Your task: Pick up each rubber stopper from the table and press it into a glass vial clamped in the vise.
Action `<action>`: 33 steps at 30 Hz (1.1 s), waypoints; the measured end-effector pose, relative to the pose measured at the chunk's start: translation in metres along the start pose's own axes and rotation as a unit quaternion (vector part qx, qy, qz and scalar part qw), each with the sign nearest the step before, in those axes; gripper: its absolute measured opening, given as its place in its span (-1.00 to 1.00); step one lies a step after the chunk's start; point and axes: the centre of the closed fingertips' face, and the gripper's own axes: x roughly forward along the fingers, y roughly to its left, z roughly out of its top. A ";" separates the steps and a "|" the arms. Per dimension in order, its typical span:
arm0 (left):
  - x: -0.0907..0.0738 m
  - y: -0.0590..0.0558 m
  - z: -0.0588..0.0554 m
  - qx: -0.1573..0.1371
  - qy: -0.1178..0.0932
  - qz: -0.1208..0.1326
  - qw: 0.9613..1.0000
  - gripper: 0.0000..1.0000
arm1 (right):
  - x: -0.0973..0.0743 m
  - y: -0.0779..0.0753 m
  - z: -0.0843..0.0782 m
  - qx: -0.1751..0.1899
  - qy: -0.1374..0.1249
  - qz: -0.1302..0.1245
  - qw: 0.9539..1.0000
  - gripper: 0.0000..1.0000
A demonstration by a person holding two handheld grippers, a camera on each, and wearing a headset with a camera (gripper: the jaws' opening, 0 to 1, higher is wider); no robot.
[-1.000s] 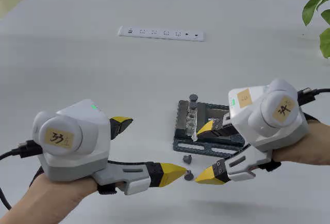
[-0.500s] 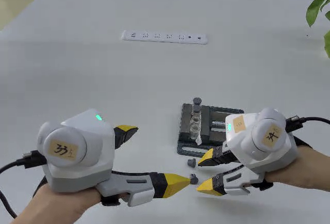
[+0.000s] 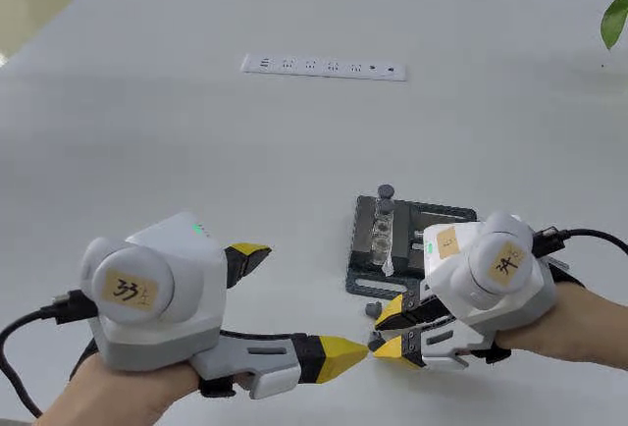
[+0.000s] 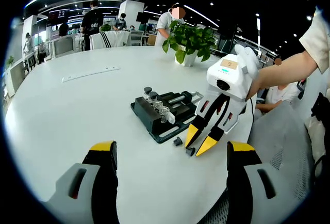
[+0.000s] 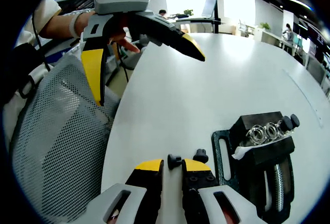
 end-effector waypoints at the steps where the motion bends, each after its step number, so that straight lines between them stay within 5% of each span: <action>1: 0.000 0.000 -0.001 0.000 0.000 0.000 1.000 0.73 | 0.000 0.000 0.000 0.000 0.000 -0.001 1.000 -0.81; 14: 0.001 -0.001 0.001 0.002 -0.003 0.001 1.000 0.72 | 0.003 -0.001 0.000 0.021 -0.005 0.002 1.000 -0.89; 22: 0.001 -0.007 0.007 0.012 -0.010 -0.005 1.000 0.67 | -0.013 -0.003 0.016 0.149 -0.064 0.016 0.987 -0.90; 29: 0.002 -0.018 0.024 0.054 -0.043 -0.023 0.997 0.54 | -0.045 -0.009 0.044 0.254 -0.148 0.035 0.955 -0.90; 33: 0.000 -0.025 0.039 0.094 -0.061 -0.037 0.993 0.43 | -0.070 -0.012 0.063 0.325 -0.204 0.061 0.922 -0.91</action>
